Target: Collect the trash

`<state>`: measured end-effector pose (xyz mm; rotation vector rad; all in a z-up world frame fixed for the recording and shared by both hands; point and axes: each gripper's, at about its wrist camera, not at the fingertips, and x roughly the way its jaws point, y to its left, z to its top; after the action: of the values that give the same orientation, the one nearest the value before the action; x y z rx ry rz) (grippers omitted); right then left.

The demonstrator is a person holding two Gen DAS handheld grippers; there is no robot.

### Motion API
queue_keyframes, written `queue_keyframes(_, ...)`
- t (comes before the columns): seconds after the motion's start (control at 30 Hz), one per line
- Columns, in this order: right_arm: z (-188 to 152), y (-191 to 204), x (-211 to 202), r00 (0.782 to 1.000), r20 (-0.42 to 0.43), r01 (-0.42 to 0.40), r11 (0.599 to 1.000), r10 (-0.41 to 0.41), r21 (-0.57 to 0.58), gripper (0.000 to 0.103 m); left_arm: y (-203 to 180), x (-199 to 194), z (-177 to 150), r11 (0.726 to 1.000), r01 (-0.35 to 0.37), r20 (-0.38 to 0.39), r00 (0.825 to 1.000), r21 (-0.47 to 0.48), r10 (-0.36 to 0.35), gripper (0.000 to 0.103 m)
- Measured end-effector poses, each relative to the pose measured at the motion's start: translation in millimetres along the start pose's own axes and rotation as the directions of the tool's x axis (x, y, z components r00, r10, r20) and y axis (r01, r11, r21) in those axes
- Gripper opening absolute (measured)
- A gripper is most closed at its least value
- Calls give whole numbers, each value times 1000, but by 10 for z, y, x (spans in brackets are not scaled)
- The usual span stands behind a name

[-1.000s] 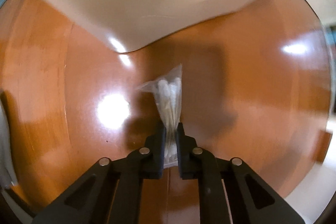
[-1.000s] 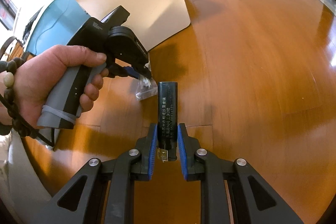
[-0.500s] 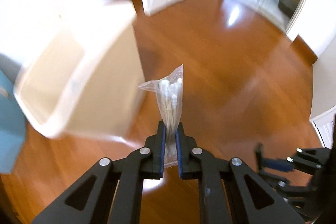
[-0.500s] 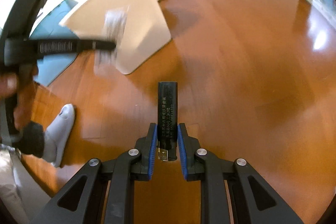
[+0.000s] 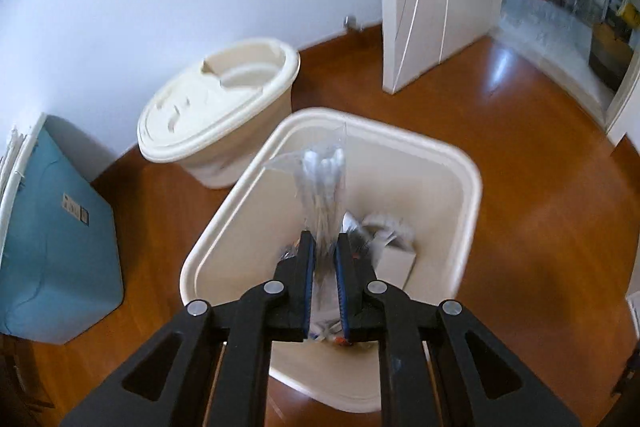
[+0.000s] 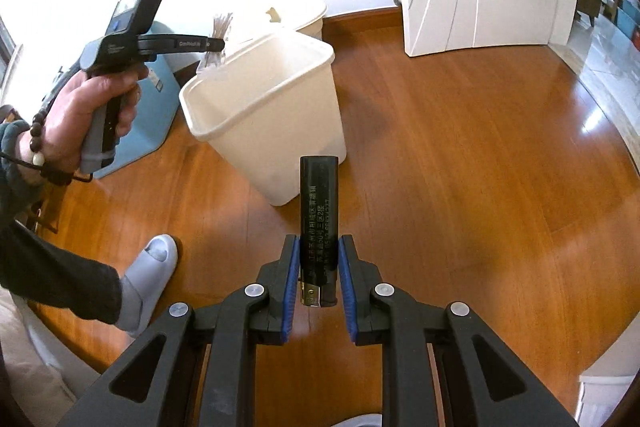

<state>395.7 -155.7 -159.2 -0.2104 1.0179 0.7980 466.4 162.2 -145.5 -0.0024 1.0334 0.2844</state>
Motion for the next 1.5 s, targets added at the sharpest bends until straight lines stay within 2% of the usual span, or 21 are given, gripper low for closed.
queue_keyframes(0.03,66,34,25,1000,-3,4,1000,-4,-6,20,25,36,-16,1000,-5,-3,1000,7,5,23)
queue_keyframes(0.07,145,75,50,1000,-3,4,1000,-4,-15,20,58,63,-35,1000,-2,-5,1000,7,2,50)
queue_keyframes(0.1,222,114,75,1000,-2,-1,1000,1,-21,20,138,43,-102,1000,10,-3,1000,-2,-10,83)
queue_keyframes(0.13,327,159,107,1000,1,-9,1000,9,-29,20,191,45,-128,1000,23,3,1000,-21,-23,92)
queue_keyframes(0.5,1533,715,674,997,2,-77,989,78,-127,20,806,-113,-132,996,5,31,1000,-91,-2,93)
queue_keyframes(0.67,2082,824,1324,994,-58,-91,996,90,-20,21,1303,-235,-173,980,-38,-24,999,-196,34,93)
queue_keyframes(0.73,2206,893,1593,994,-82,-70,997,71,15,22,1423,-379,-206,980,-58,-19,998,-191,55,93)
queue_keyframes(0.8,2270,947,1897,986,-155,-55,996,64,64,34,1453,-536,-242,984,-54,-5,999,-167,54,93)
queue_keyframes(0.87,2290,1001,2057,974,-226,41,996,-21,83,63,1462,-698,-283,987,-36,5,999,-154,37,93)
queue_keyframes(1.0,2176,1152,1743,975,-194,128,987,-107,99,71,1400,-1256,-412,995,-60,58,996,-81,65,93)
queue_keyframes(1.1,1933,1398,1020,985,-58,168,981,-163,102,81,1394,-1849,-589,997,-57,127,990,-57,63,93)
queue_keyframes(1.13,1789,1531,668,975,-3,219,971,-220,93,92,1408,-2034,-655,997,-55,148,987,-60,63,93)
queue_keyframes(1.17,1689,1618,434,964,36,261,961,-265,89,96,1422,-2248,-739,997,-47,172,983,-64,58,93)
queue_keyframes(1.23,1551,1857,-123,939,135,306,948,-315,86,98,1454,-2776,-955,997,-27,245,968,-72,44,93)
queue_keyframes(1.3,1387,2128,-789,896,267,338,935,-355,111,100,1474,-3239,-1167,996,-30,327,943,-83,56,93)
queue_keyframes(1.33,1248,2253,-1113,867,339,344,931,-366,125,103,1475,-3523,-1316,995,-39,375,924,-93,71,93)
queue_keyframes(1.37,1063,2424,-1460,818,429,360,923,-382,135,103,1465,-3732,-1435,994,-47,404,911,-101,84,93)
queue_keyframes(1.4,899,2570,-1680,770,493,387,911,-406,146,103,1441,-3961,-1585,993,-51,420,903,-108,92,93)
queue_keyframes(1.43,671,2730,-1893,702,539,448,877,-466,175,103,1413,-4065,-1673,993,-46,412,907,-109,88,93)
queue_keyframes(1.47,535,2790,-1967,687,520,479,854,-508,201,103,1386,-4134,-1743,994,-33,395,916,-103,72,93)
queue_keyframes(1.5,420,2808,-1989,709,468,484,846,-528,223,103,1340,-4209,-1845,996,-9,374,927,-86,41,93)
